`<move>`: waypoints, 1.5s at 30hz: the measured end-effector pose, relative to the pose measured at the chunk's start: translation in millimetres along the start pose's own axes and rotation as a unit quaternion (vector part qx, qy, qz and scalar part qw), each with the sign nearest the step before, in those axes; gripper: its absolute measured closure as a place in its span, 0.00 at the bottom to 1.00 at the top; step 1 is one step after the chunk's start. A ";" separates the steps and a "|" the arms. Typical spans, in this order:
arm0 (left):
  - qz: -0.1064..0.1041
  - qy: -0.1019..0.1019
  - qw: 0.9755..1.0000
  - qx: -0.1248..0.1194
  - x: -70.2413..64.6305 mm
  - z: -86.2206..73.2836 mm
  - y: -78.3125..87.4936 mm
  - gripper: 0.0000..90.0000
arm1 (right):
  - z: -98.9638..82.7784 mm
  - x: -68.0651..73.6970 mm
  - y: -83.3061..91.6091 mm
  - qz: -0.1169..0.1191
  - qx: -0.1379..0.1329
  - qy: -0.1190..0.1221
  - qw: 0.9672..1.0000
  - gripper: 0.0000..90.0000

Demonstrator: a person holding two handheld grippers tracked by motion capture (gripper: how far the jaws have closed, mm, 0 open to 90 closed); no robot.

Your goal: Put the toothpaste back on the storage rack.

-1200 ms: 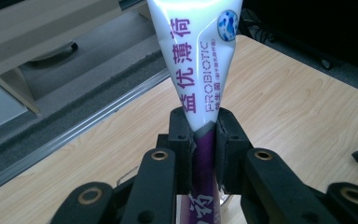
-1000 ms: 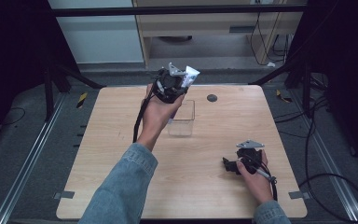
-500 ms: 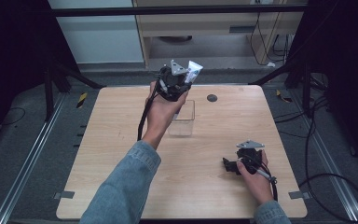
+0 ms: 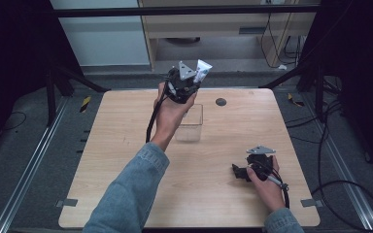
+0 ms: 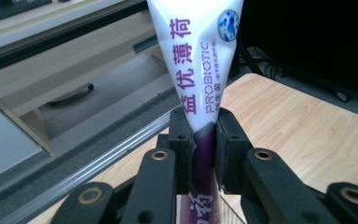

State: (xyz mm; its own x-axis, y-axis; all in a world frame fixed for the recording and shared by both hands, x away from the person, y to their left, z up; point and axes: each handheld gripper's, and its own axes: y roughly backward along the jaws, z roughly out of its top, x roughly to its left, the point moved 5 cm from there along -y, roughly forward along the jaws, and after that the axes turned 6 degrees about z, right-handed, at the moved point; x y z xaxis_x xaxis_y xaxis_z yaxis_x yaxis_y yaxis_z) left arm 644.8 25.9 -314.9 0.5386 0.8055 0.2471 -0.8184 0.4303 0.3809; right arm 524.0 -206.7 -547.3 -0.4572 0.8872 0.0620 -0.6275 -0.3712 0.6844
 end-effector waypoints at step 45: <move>0.021 0.028 0.998 -0.056 3.1 -17.7 -16.6 0.87 | -0.6 0.5 0.7 0.001 0.004 -0.002 1.000 0.00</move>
State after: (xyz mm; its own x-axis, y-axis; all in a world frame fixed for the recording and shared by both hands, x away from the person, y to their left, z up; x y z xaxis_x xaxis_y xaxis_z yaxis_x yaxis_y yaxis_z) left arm 656.5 28.5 -336.2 0.4941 0.8439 0.2091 -0.8589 0.4365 0.2677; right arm 523.0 -206.6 -547.2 -0.4557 0.8877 0.0653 -0.6224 -0.3702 0.6896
